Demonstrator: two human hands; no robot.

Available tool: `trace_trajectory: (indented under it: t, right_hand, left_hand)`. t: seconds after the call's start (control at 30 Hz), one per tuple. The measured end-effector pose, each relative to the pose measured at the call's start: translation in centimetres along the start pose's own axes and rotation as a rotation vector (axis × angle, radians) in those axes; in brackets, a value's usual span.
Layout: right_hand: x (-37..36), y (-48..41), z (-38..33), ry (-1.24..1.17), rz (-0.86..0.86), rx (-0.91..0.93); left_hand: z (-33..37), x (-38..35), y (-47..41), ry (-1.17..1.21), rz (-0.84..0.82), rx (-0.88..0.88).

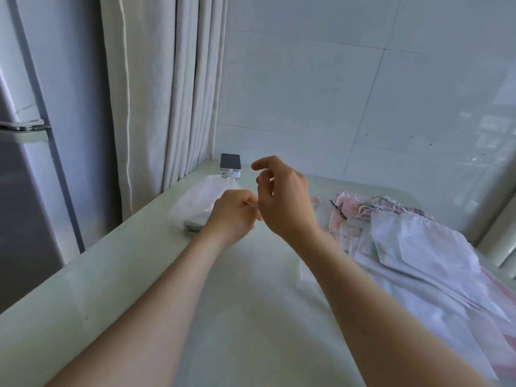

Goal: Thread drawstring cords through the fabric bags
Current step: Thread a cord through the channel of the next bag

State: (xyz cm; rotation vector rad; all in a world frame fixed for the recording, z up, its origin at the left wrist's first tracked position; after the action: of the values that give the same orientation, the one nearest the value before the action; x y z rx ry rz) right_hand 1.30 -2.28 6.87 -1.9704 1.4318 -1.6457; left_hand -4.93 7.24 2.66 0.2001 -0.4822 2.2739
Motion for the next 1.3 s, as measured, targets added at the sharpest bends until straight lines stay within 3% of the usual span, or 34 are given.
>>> trace_trajectory:
  t: [0.2, 0.33, 0.43, 0.5, 0.57, 0.7, 0.87, 1.03, 1.13, 1.3]
  right_hand:
    - [4.5, 2.2, 4.1, 0.271, -0.076, 0.104]
    - [7.4, 3.9, 8.6, 0.491, -0.064, 0.054]
    - [9.2, 5.6, 11.8, 0.759, 0.011, -0.134]
    - [9.6, 6.7, 13.2, 0.909, -0.126, -0.323]
    - [9.4, 7.5, 14.0, 0.895, -0.274, -0.49]
    - [8.7, 8.2, 15.3, 0.723, -0.364, -0.689]
    - [9.9, 8.1, 14.3, 0.638, -0.28, -0.534]
    - [10.5, 8.0, 12.9, 0.744, -0.258, -0.441]
    - [11.0, 7.6, 12.1, 0.778, -0.122, -0.356]
    - [10.2, 7.1, 10.4, 0.596, 0.088, -0.187]
  left_hand:
    - [2.4, -5.7, 2.4, -0.116, -0.177, -0.105]
    - [2.9, -9.7, 3.8, -0.131, -0.216, -0.26]
    - [3.3, -11.9, 4.7, -0.117, -0.278, -0.305]
    - [3.1, -13.2, 5.1, -0.182, -0.366, -0.321]
    - [2.4, -13.8, 5.2, -0.206, -0.42, -0.316]
    - [1.9, -13.7, 5.6, -0.216, -0.461, -0.294]
    - [2.3, -13.3, 6.4, -0.344, -0.537, -0.258]
    - [3.2, -11.9, 7.5, -0.252, -0.722, -0.181]
    - [2.4, -11.5, 7.2, -0.222, -0.78, -0.109]
    - [2.5, -13.2, 7.5, -0.299, -0.727, -0.235]
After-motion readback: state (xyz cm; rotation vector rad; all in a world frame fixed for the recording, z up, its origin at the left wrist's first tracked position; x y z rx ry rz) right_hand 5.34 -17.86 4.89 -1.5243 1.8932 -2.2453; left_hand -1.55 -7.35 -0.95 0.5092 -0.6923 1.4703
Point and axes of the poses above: each hand's wrist, its own y-axis away from the middle knuckle, its own x-axis out of the back of the hand, z = x × y, the point moved 3 cm from there along -y, towards the middle knuckle, and after that the axes turned 14 degrees about y, right-handed, at the moved point
